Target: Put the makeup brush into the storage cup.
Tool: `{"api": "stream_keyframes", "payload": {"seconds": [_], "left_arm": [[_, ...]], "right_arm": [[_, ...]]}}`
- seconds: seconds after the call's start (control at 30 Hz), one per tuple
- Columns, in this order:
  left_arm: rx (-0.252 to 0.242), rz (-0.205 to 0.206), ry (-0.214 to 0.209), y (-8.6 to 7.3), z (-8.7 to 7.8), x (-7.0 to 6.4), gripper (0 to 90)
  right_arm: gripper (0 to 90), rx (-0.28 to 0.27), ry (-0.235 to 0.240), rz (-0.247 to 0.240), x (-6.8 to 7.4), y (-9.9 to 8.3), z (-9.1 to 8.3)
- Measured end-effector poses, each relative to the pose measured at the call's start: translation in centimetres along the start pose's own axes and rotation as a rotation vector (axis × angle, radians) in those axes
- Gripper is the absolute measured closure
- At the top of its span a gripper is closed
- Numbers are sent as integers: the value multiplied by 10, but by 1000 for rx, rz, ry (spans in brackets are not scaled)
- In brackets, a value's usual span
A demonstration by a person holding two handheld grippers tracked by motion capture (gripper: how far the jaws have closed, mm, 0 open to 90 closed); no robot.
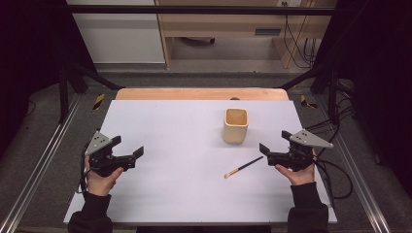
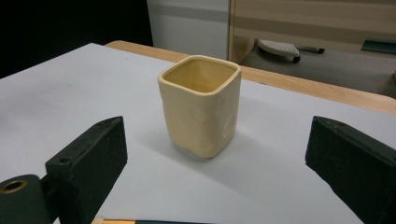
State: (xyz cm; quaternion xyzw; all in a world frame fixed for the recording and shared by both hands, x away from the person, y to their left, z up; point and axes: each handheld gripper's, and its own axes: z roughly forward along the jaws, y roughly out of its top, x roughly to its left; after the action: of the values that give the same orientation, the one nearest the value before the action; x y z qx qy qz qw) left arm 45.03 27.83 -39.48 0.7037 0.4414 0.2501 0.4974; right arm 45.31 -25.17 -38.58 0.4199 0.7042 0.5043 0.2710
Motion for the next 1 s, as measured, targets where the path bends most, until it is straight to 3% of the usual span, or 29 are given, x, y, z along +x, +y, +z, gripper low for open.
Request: {"api": "stream_keyframes", "payload": {"seconds": [0.2,0.6,1.0], "left_arm": [[4,-2,-2,-2,0,0,44],[28,8,0,-9,4,-1,46],[49,31,-6,-13,7,-7,47]], "right_arm": [[61,18,-10,-2,-5,-3,-2],[66,89,20,-47,2,-3,4],[89,212,60,-97,19,-20,33]]}}
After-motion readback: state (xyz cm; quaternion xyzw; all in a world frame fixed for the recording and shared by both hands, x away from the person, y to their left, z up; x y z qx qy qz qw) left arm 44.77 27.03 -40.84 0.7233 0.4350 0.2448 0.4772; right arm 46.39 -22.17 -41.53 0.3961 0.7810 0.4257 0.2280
